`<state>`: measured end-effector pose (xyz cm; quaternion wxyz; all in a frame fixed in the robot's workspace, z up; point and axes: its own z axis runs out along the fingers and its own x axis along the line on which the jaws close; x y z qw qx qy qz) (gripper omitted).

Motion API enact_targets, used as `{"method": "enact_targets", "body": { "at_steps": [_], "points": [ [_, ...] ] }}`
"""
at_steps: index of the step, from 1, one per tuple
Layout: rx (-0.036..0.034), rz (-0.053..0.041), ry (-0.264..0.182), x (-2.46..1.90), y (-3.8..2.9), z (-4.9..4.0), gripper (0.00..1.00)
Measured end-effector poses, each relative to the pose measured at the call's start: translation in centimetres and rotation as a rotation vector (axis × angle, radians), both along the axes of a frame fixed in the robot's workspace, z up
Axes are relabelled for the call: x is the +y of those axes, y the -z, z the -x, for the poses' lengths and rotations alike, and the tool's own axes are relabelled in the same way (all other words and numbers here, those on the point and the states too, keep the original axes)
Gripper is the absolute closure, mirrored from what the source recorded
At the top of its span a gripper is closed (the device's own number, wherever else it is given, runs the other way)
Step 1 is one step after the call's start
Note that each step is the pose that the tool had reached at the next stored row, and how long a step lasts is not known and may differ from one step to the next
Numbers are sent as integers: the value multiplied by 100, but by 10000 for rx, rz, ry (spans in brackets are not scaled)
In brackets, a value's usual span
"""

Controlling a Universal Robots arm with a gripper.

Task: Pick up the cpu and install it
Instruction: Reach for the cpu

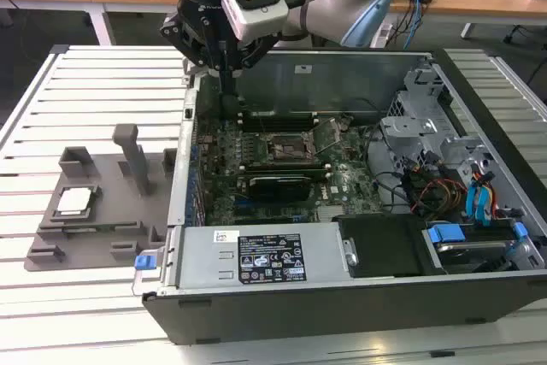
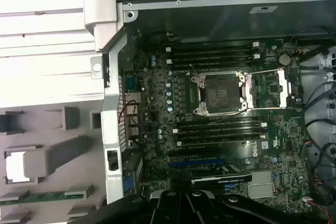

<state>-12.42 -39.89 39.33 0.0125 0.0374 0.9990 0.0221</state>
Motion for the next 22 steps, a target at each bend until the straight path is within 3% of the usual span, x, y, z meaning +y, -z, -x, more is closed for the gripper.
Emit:
{"method": "enact_targets", "body": {
  "at_steps": [3, 16, 22],
  "points": [
    [0, 0, 1, 1, 0, 168, 89],
    [0, 0, 0, 1, 2, 481, 89],
    [1, 0, 1, 1, 3, 695, 89]
  ]
}}
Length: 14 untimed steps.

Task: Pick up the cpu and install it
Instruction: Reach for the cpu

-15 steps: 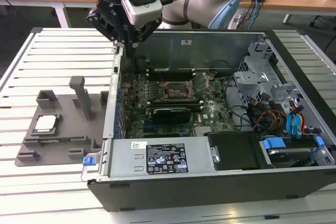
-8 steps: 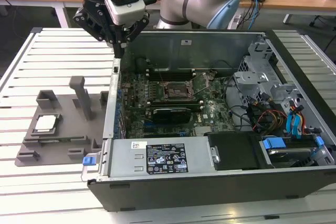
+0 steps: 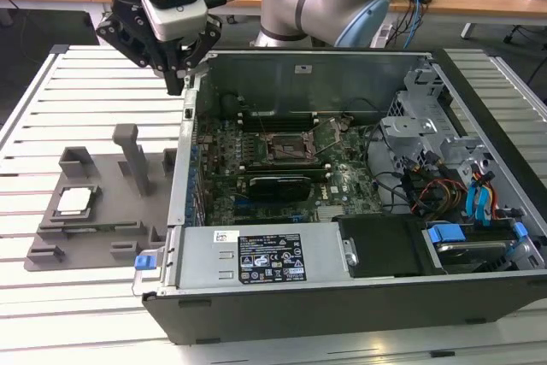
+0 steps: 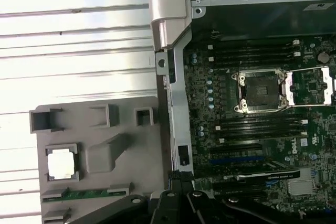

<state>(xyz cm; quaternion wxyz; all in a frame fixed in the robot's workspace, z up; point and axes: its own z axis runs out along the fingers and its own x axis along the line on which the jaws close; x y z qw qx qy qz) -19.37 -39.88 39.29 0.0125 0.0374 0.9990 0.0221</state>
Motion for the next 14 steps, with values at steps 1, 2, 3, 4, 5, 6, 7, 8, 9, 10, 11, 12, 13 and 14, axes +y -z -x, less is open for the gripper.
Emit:
{"method": "enact_targets", "body": {
  "at_steps": [1, 2, 3, 4, 5, 6, 7, 8, 9, 10, 11, 12, 13, 14],
  "points": [
    [-1, 0, 0, 0, 0, 24, 89],
    [-1, 0, 0, 0, 0, 40, 89],
    [-1, 0, 0, 0, 1, 53, 89],
    [0, 0, -1, 0, 1, 72, 89],
    [0, 0, -1, 0, 1, 95, 89],
    [-1, 0, -1, 0, 1, 116, 89],
    [0, 0, -1, 0, 1, 128, 89],
    [-1, 0, -2, 0, 2, 153, 89],
    [0, 0, -1, 0, 2, 184, 89],
    [-1, 0, 0, 0, 2, 214, 89],
    [-1, 0, 0, 0, 2, 252, 89],
    [-1, 0, -1, 0, 3, 297, 89],
    [0, 1, -1, 0, 2, 319, 89],
    [0, 0, -2, 0, 3, 333, 89]
  ]
}}
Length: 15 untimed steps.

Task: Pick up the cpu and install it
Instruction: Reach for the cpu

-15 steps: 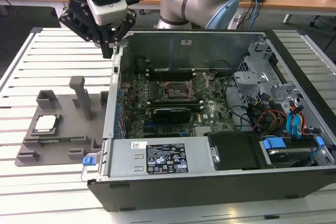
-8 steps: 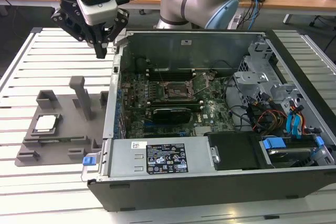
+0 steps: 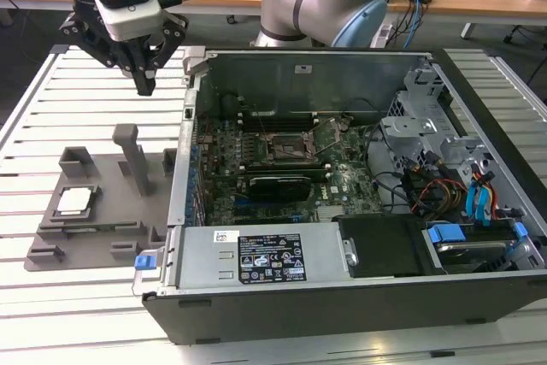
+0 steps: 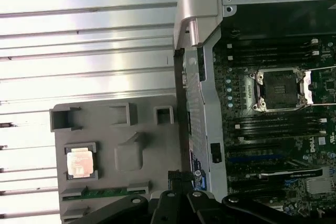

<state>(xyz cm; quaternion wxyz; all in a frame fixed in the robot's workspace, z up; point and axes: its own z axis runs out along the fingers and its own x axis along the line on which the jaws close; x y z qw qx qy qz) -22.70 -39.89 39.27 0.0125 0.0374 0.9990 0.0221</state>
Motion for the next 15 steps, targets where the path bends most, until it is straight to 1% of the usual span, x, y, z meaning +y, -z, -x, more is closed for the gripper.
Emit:
{"method": "enact_targets", "body": {
  "at_steps": [2, 5, 11, 15],
  "points": [
    [0, 0, 1, 0, 0, 34, 89],
    [-1, 0, 2, 0, 1, 119, 89],
    [0, 0, 1, 0, 1, 200, 89],
    [-1, 0, 2, 0, 2, 299, 89]
  ]
}}
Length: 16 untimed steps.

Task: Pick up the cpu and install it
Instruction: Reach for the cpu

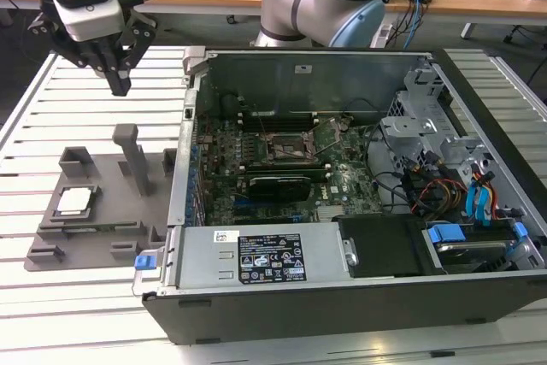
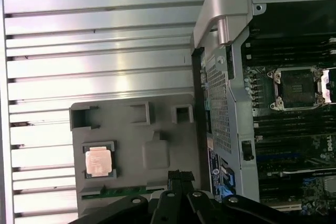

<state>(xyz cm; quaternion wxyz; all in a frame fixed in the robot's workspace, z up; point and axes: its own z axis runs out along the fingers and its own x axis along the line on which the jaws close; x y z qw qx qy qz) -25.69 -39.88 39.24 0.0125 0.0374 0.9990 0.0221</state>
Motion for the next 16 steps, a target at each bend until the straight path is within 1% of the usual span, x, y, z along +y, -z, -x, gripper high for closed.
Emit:
{"method": "enact_targets", "body": {
  "at_steps": [7, 9, 16],
  "points": [
    [0, 1, -1, 0, 0, 123, 89],
    [1, 1, 0, 0, 0, 190, 89],
    [0, 0, -1, 0, 1, 312, 89]
  ]
}}
